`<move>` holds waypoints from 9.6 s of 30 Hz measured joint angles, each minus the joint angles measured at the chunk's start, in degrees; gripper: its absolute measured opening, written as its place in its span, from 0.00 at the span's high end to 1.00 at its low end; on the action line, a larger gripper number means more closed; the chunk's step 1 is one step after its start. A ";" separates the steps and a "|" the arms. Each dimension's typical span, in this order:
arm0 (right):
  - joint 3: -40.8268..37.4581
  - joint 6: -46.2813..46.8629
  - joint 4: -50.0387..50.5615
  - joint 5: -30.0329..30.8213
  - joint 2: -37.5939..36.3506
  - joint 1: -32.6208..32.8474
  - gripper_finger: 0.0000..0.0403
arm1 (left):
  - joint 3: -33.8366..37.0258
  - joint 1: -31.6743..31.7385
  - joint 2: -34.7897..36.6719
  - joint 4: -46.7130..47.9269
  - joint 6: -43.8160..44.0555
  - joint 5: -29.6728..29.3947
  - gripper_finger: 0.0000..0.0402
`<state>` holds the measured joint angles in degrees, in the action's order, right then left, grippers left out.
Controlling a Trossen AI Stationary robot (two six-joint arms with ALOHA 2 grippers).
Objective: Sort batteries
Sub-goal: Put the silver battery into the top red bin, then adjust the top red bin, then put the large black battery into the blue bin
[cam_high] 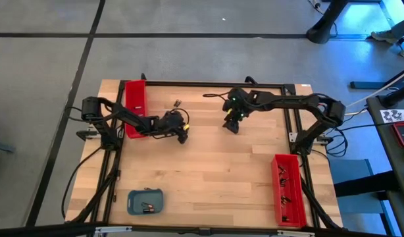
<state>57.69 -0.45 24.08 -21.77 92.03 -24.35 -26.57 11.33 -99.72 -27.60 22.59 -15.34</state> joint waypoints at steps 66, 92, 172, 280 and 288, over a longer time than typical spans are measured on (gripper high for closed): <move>-0.02 13.76 -16.99 0.18 -1.90 0.01 0.49 | -22.43 38.34 35.76 94.38 -31.53 14.57 0.94; -0.02 22.88 -18.64 2.98 -1.88 2.32 0.49 | -20.13 47.13 29.86 82.19 -36.40 16.53 0.94; 0.02 24.61 -23.19 7.19 -1.85 6.35 0.49 | -27.17 36.90 33.99 80.54 -27.70 14.12 0.46; 0.00 10.26 -12.04 8.66 -7.91 6.33 0.49 | -19.45 9.98 4.46 55.38 42.42 -8.49 0.91; 0.00 10.23 -10.93 9.95 -12.98 6.33 0.49 | -22.31 8.87 12.80 55.60 30.77 -7.05 0.91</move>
<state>57.69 9.78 13.15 -11.82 79.05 -18.02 -48.88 20.20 -86.92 28.00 53.36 -22.39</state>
